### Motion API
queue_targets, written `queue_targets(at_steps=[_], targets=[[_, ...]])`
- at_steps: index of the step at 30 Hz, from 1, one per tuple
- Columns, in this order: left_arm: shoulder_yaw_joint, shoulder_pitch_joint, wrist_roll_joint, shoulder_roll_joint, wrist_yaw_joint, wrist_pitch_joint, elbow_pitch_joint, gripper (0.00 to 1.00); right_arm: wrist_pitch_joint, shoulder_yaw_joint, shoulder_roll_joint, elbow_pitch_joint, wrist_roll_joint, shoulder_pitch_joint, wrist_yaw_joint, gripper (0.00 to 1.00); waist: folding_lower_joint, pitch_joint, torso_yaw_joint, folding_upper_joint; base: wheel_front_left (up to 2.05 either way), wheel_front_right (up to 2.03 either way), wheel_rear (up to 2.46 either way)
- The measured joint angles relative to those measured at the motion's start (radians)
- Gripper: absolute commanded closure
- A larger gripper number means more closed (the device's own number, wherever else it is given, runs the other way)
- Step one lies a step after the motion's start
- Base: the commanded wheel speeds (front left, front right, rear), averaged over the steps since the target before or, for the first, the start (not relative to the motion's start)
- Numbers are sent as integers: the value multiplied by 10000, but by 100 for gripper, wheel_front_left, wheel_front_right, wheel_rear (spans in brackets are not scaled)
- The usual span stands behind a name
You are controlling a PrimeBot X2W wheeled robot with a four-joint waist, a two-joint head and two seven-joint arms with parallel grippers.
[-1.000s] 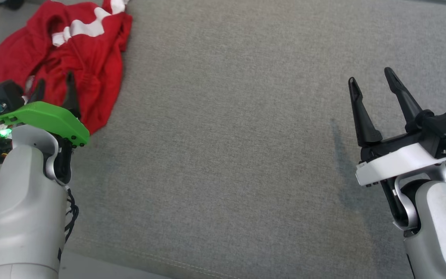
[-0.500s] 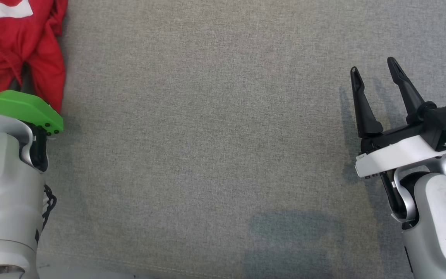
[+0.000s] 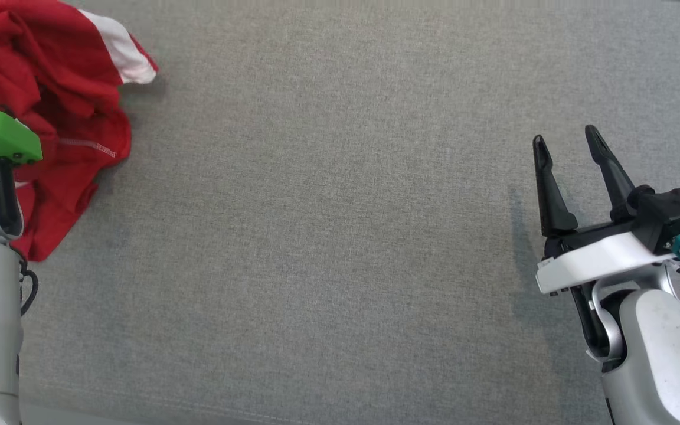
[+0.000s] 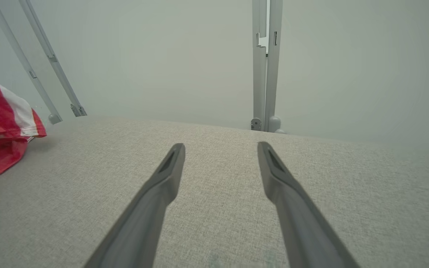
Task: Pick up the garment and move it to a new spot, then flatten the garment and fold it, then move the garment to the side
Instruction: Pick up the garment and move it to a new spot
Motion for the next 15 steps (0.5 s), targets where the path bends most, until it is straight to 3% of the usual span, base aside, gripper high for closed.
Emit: queue_targets(at_steps=[9, 15], targets=[[-324, 1757, 357, -54, 357, 330, -3208, 100, -255, -161, 349, 236, 31, 695, 0, 0, -1, -1231, -257, 0, 0, 0, 0], [-642, 3362, 364, -353, 727, 1072, -5482, 100, -343, -161, 485, 217, 27, 929, 0, 0, -1, -1696, -864, 0, 0, 0, 0]])
